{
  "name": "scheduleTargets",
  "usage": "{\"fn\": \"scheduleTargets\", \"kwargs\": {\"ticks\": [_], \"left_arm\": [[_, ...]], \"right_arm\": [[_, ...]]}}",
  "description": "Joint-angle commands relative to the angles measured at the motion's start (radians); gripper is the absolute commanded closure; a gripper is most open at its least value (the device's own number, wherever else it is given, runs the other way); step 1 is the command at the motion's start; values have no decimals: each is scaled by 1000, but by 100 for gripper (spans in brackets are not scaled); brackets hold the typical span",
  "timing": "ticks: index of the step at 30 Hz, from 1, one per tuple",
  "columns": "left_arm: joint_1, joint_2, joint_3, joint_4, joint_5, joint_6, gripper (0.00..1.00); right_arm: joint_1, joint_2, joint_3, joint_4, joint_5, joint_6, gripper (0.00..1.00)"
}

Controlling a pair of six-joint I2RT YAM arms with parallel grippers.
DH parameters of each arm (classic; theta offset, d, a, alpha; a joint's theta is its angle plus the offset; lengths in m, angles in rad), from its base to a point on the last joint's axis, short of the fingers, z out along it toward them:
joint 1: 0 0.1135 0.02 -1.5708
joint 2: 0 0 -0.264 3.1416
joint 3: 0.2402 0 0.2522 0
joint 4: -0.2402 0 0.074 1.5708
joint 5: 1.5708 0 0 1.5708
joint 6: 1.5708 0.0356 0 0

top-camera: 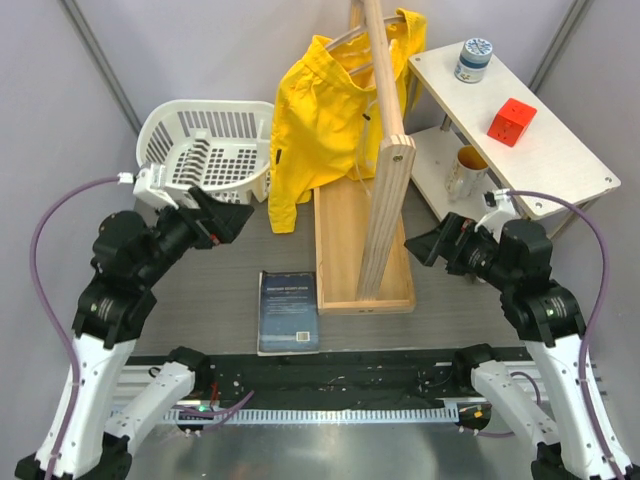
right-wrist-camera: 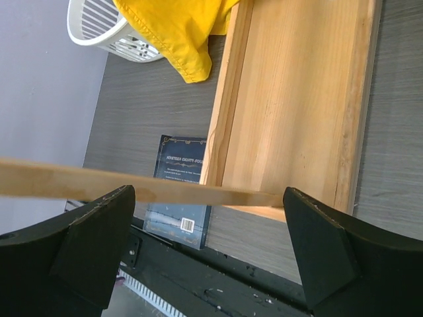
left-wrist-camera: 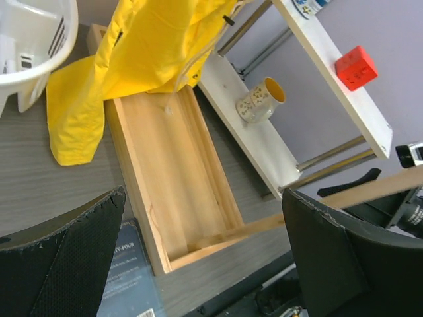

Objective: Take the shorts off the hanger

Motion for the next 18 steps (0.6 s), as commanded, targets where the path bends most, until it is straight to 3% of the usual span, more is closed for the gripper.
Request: {"fn": "scheduleTargets", "kwargs": {"ticks": [1,8,18], "left_arm": [[2,105,92,135,-53,113,0],[3,292,195,208,-104,136,0],[6,518,401,144,-115,259,3]], "right_arm": [[-2,89,48,79,-34,-37,0],[-2,195,76,93,-57,-8,0],[-4,253,242,-96,32,-51,0]]}}
